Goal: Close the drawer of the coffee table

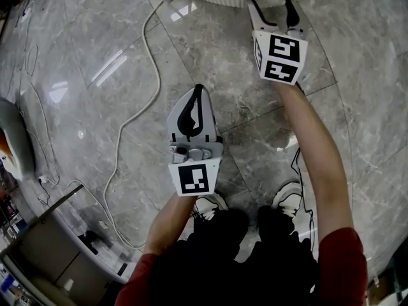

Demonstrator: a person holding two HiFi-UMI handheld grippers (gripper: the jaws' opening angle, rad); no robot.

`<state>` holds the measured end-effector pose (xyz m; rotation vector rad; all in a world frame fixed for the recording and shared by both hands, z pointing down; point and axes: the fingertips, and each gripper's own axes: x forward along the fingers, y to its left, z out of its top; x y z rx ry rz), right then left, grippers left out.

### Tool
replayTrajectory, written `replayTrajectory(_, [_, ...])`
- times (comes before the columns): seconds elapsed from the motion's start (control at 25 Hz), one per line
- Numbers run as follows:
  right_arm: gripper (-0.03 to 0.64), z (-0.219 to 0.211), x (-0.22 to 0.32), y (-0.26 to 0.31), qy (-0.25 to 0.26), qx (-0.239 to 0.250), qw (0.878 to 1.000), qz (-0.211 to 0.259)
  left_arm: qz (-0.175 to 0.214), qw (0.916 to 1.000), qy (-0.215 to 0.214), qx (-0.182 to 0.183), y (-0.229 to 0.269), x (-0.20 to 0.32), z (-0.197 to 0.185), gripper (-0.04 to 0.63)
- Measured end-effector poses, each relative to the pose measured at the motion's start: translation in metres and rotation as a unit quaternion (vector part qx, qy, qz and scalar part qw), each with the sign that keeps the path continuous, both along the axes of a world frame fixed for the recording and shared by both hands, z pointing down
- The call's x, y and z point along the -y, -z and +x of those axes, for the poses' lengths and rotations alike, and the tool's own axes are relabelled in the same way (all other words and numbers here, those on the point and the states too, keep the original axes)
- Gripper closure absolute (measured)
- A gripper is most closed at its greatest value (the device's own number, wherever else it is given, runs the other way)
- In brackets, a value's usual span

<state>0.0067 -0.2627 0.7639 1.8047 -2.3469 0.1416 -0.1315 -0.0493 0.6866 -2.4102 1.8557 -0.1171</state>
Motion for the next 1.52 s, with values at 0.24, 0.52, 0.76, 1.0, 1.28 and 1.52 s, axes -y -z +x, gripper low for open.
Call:
replayTrajectory(0.24, [0.295,0.0,0.009,0.0,0.001,-0.003,1.0,-0.001,0.003,1.0,0.003,0.002,0.002,-0.001,-0.002,0.583])
replayTrajectory(0.52, [0.293,-0.001,0.017,-0.001,0.002,-0.007,1.0,-0.001,0.003,1.0,0.001,0.008,-0.002,0.0,-0.001,0.583])
replayTrajectory(0.76, [0.291,-0.001,0.017,-0.001,0.002,-0.007,1.0,-0.001,0.006,1.0,0.0,0.007,0.001,0.0,-0.002,0.583])
replayTrajectory(1.0, [0.281,-0.001,0.02,-0.001,0.008,-0.011,1.0,-0.008,0.004,1.0,0.001,0.009,0.0,0.0,-0.004,0.583])
replayTrajectory(1.28, [0.278,-0.003,0.023,0.0,0.01,-0.01,1.0,-0.014,0.005,0.9999,-0.004,0.008,0.002,0.0,0.001,0.583])
replayTrajectory(1.52, [0.278,-0.001,0.023,-0.001,0.011,-0.01,1.0,-0.012,0.006,0.9999,-0.002,0.009,0.005,-0.001,0.001,0.583])
